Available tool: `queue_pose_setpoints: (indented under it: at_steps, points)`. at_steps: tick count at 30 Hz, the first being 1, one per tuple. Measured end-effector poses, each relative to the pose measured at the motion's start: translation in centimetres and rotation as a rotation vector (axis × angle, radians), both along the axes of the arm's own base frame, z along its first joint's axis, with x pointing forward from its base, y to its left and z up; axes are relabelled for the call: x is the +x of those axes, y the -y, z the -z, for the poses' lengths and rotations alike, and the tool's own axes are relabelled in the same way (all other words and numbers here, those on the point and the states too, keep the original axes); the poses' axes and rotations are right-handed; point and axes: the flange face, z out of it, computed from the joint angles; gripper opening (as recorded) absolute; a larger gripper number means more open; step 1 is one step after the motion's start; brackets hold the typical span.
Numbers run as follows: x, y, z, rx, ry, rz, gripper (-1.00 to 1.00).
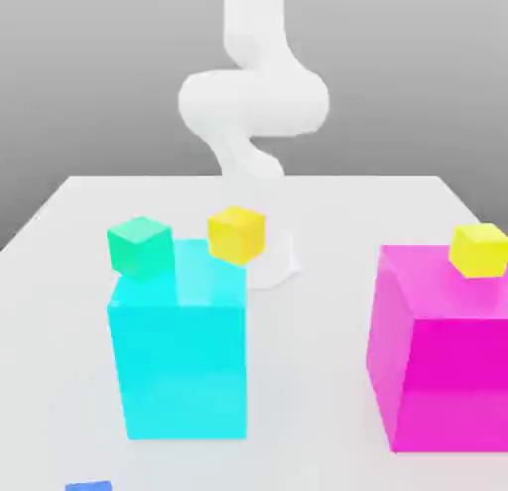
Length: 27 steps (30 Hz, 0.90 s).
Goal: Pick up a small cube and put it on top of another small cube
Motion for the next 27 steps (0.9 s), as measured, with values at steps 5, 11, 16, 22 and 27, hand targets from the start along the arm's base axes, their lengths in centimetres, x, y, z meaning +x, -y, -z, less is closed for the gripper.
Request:
queue_pose_setpoints:
  at_steps: [5,11,16,22,27]
  points:
    - [6.1,2.4,6.2,0.043,-0.125,-0.046,0.00]
    - [11.7,5.0,14.7,0.073,-0.262,-0.080,0.00]
    - [15.0,7.1,22.4,0.080,-0.371,-0.092,0.00]
    - [17.2,10.0,31.9,0.062,-0.496,-0.094,0.00]
    - [17.5,12.3,39.6,0.021,-0.596,-0.093,0.00]
